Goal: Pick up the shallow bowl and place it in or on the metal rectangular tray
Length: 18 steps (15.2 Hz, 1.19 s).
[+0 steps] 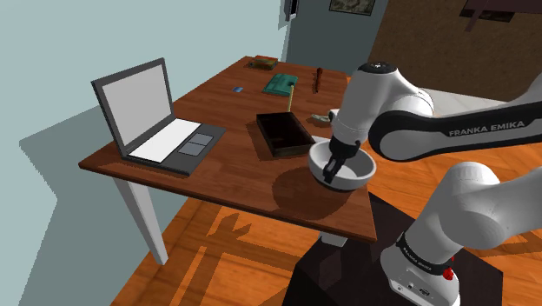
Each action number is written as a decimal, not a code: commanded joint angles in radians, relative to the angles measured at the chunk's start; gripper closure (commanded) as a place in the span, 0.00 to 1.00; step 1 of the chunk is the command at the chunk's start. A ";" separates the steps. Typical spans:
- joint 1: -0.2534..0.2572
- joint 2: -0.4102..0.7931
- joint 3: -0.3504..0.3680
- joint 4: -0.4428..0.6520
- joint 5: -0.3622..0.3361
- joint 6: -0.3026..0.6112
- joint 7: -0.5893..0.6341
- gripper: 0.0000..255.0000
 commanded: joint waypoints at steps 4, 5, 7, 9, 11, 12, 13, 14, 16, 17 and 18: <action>-0.002 -0.031 -0.012 0.057 -0.006 -0.087 -0.009 1.00; -0.002 -0.035 -0.014 0.069 -0.007 -0.102 -0.011 1.00; -0.003 -0.043 -0.018 0.091 -0.009 -0.133 -0.014 1.00; -0.004 -0.050 -0.022 0.115 -0.011 -0.163 -0.017 1.00; -0.006 -0.055 -0.025 0.139 -0.014 -0.192 -0.020 1.00; -0.006 -0.057 -0.027 0.151 -0.015 -0.206 -0.021 1.00; -0.007 -0.059 -0.029 0.164 -0.016 -0.220 -0.023 1.00; -0.008 -0.061 -0.031 0.176 -0.017 -0.234 -0.024 1.00; -0.009 -0.063 -0.034 0.202 -0.019 -0.262 -0.027 1.00; -0.010 -0.063 -0.035 0.215 -0.020 -0.276 -0.028 1.00; -0.011 -0.063 -0.037 0.227 -0.021 -0.288 -0.029 1.00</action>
